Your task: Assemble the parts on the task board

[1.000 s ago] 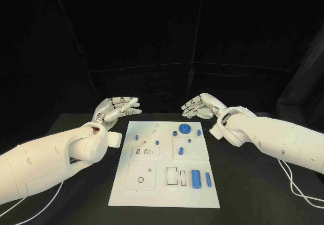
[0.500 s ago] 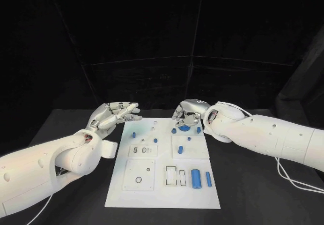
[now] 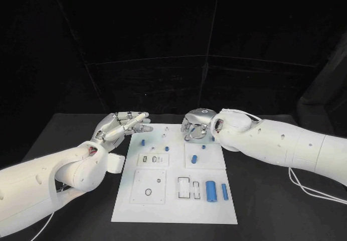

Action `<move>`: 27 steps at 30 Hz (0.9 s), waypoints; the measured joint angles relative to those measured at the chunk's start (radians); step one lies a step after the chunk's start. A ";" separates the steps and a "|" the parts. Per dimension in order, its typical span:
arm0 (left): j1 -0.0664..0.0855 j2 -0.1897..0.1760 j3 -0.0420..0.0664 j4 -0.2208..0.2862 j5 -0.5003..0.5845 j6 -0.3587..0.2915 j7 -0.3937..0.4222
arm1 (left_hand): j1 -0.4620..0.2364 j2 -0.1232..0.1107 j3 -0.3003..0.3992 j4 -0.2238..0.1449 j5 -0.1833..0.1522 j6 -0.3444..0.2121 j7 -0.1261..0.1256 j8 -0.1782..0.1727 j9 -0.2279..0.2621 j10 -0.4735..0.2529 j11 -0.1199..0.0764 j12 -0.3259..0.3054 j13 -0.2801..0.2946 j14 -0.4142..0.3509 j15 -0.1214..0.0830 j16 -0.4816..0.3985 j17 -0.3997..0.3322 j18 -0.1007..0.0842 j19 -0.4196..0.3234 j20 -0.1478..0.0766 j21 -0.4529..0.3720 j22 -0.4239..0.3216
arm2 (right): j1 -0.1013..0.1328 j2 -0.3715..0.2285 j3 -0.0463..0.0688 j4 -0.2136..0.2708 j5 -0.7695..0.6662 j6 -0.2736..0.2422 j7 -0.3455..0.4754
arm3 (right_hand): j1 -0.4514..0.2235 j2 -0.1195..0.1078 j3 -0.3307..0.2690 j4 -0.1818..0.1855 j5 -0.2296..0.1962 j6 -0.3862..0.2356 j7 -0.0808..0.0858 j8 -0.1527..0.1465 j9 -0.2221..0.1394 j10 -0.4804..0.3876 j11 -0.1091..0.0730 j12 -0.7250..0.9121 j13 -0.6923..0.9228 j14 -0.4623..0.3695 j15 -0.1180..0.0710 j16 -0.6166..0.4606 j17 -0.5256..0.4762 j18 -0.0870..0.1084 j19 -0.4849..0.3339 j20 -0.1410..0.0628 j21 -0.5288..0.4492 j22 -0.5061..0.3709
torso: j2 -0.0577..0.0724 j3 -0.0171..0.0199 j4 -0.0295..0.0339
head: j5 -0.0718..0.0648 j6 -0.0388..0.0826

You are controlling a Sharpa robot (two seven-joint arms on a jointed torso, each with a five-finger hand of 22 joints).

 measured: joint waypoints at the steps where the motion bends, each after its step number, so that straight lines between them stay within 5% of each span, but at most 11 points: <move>1: 0.000 0.000 0.000 0.000 0.001 0.001 -0.001 | 0.000 0.000 0.000 0.000 0.000 -0.002 0.002 0.000 0.000 0.000 0.000 -0.001 0.000 0.000 0.000 0.000 0.000 0.000 0.000 0.000 0.000 0.000 | 0.000 0.002 0.000 -0.002 -0.005 0.006 -0.003 | -0.001 -0.001 0.003 0.002 -0.003 0.000 0.000 0.000 0.000 0.000 0.000 0.000 0.000 0.000 0.000 0.012 0.012 0.000 0.000 0.000 0.013 0.015 | 0.001 -0.0001 0.0009 | 0.000 0.000; 12: 0.001 -0.005 0.000 -0.001 0.004 0.006 -0.010 | 0.000 0.000 0.000 0.000 0.000 -0.004 0.004 -0.004 0.000 0.000 0.000 -0.006 -0.001 0.000 0.000 -0.004 0.001 0.000 0.000 0.000 -0.004 -0.002 | 0.001 0.015 0.000 -0.022 -0.029 0.058 -0.017 | -0.011 0.000 0.049 0.003 -0.014 0.000 0.000 0.000 0.000 0.000 0.000 0.000 0.000 0.004 0.004 0.130 0.129 0.000 0.009 0.009 0.134 0.153 | 0.009 0.0011 0.0039 | -0.001 -0.006; 19: 0.001 -0.009 0.000 -0.001 0.005 0.008 -0.014 | 0.000 0.000 0.000 0.000 0.000 -0.004 0.004 -0.004 0.000 0.000 0.000 -0.006 -0.001 0.000 0.000 -0.004 0.001 0.000 0.000 0.000 -0.004 -0.002 | 0.001 0.014 0.000 -0.025 -0.036 0.080 -0.024 | -0.011 0.000 0.080 0.003 -0.019 0.000 0.000 0.000 0.000 0.011 0.004 0.000 0.000 0.004 0.004 0.170 0.169 -0.017 0.015 0.014 0.177 0.205 | 0.012 0.0026 0.0046 | -0.001 -0.009; 27: 0.001 -0.011 0.000 -0.003 0.005 0.010 -0.019 | 0.000 0.000 0.000 0.000 0.000 -0.004 0.004 -0.004 0.000 0.000 0.000 -0.006 -0.001 0.000 0.000 -0.004 0.002 0.000 0.003 0.004 -0.004 -0.002 | 0.001 0.014 0.000 -0.024 -0.039 0.085 -0.025 | -0.012 0.014 0.142 0.006 -0.044 0.043 -0.006 0.003 0.003 0.067 -0.009 0.005 0.004 0.004 0.004 0.218 0.216 -0.017 0.031 0.006 0.239 0.282 | 0.014 0.0041 0.0046 | -0.001 -0.014</move>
